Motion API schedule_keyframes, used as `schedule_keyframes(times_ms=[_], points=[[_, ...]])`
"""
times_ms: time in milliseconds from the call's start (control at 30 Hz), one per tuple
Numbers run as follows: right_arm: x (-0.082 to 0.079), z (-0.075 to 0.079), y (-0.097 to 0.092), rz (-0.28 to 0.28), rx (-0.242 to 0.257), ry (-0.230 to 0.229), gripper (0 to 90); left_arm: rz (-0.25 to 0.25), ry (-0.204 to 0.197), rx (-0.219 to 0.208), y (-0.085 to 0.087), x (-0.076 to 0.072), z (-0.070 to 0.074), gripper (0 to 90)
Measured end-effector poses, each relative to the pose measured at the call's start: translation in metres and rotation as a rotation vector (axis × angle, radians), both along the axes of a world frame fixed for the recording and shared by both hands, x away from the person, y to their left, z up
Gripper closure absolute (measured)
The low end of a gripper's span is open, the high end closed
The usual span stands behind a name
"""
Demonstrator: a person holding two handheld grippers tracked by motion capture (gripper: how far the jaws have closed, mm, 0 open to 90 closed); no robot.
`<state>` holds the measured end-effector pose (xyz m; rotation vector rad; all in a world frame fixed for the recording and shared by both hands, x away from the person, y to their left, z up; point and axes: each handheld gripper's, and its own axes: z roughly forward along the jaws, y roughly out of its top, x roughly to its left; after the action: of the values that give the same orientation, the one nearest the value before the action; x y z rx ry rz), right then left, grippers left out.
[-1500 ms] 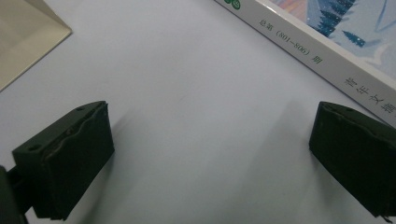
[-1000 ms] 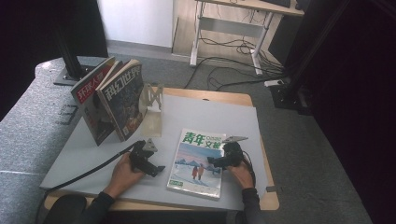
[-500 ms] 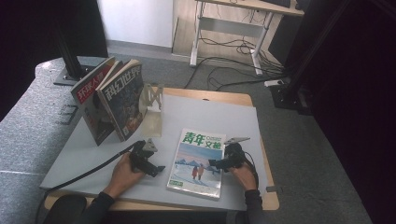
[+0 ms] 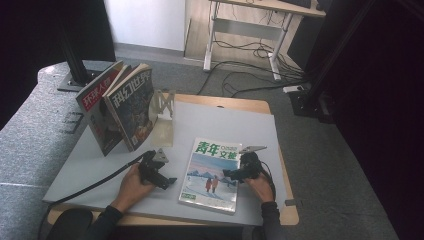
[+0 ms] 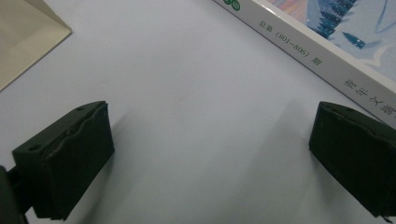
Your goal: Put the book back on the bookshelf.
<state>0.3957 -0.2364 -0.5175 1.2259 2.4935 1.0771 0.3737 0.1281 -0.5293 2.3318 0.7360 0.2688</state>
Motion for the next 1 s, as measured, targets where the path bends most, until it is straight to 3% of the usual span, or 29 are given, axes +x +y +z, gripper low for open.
schedule_keyframes(times_ms=[167, 300, 400, 500, 567, 633, 667, 767, 900, 1000], points=[[0.001, 0.002, 0.002, 0.007, 0.004, -0.01, 3.8, 0.0, 0.0, 0.0, 0.0, 0.0, 0.0, 0.0], [0.001, 0.004, 0.008, 0.031, 0.054, -0.012, 6.1, 0.0, 0.0, 0.0, 0.0, 0.0, 0.0, 0.0], [0.002, 0.005, 0.016, 0.049, 0.036, -0.013, 6.1, 0.0, 0.0, 0.0, 0.0, 0.0, 0.0, 0.0], [0.003, 0.008, 0.016, 0.033, 0.045, -0.028, 7.0, 0.0, 0.0, 0.0, 0.0, 0.0, 0.0, 0.0], [0.003, 0.011, 0.012, 0.018, 0.094, -0.038, 10.6, 0.0, 0.0, 0.0, 0.0, 0.0, 0.0, 0.0], [0.005, 0.012, 0.011, 0.037, 0.201, -0.001, 13.8, 0.0, 0.0, 0.0, 0.0, 0.0, 0.0, 0.0], [0.006, 0.012, 0.012, 0.039, 0.213, 0.009, 13.9, 0.0, 0.0, 0.0, 0.0, 0.0, 0.0, 0.0], [0.008, 0.007, 0.023, 0.031, 0.095, -0.001, 13.4, 0.0, 0.0, 0.0, 0.0, 0.0, 0.0, 0.0], [0.009, 0.006, 0.02, 0.021, 0.106, 0.002, 15.6, 0.0, 0.0, 0.0, 0.0, 0.0, 0.0, 0.0], [0.01, 0.006, 0.015, 0.0, 0.114, 0.005, 22.2, 0.0, -0.001, 0.0, 0.0, 0.0, 0.0, 0.0]])
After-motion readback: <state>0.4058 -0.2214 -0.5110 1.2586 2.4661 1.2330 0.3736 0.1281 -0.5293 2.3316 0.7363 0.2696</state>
